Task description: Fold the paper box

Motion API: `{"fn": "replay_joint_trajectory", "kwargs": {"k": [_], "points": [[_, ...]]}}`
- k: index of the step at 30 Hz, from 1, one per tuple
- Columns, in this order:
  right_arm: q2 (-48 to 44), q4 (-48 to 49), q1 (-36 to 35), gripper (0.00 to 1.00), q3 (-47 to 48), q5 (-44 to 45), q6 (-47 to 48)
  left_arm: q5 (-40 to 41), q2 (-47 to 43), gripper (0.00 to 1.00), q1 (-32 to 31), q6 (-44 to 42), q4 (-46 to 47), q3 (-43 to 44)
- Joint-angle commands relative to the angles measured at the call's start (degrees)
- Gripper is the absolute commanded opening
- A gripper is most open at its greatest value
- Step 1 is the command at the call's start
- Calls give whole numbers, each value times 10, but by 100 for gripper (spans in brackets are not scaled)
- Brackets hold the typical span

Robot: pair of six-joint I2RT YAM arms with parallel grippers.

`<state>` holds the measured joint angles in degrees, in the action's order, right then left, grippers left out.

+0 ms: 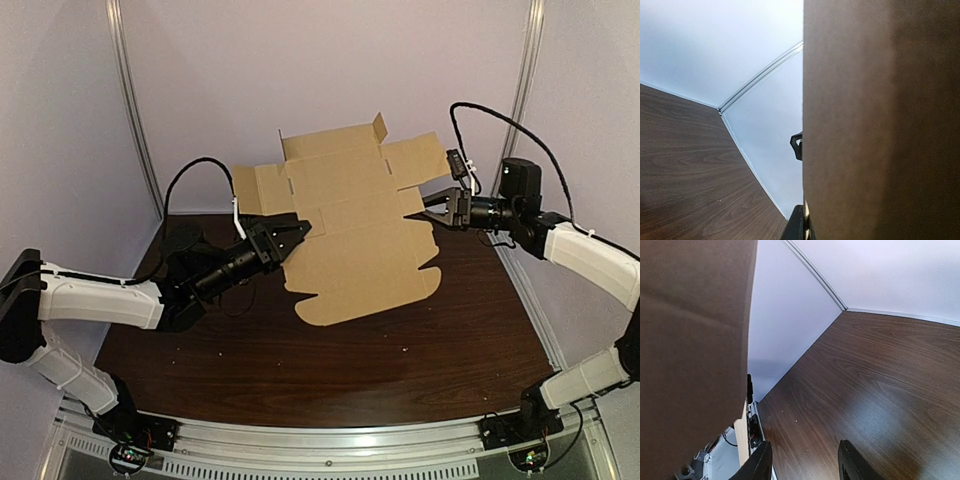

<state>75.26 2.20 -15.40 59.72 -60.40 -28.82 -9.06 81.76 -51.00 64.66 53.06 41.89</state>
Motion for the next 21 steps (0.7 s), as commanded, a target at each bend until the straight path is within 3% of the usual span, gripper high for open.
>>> {"fn": "replay_joint_trajectory", "kwargs": {"k": [1, 8, 21], "points": [[-22, 45, -9, 47, -16, -45, -31, 19, 6, 0, -2, -12, -9, 3], [-35, 61, -9, 51, -18, -69, -71, 23, -4, 0, -2, -28, -34, -3], [-14, 35, -33, 59, -13, -57, -46, -36, 18, 0, -3, -24, -6, 11]]}}
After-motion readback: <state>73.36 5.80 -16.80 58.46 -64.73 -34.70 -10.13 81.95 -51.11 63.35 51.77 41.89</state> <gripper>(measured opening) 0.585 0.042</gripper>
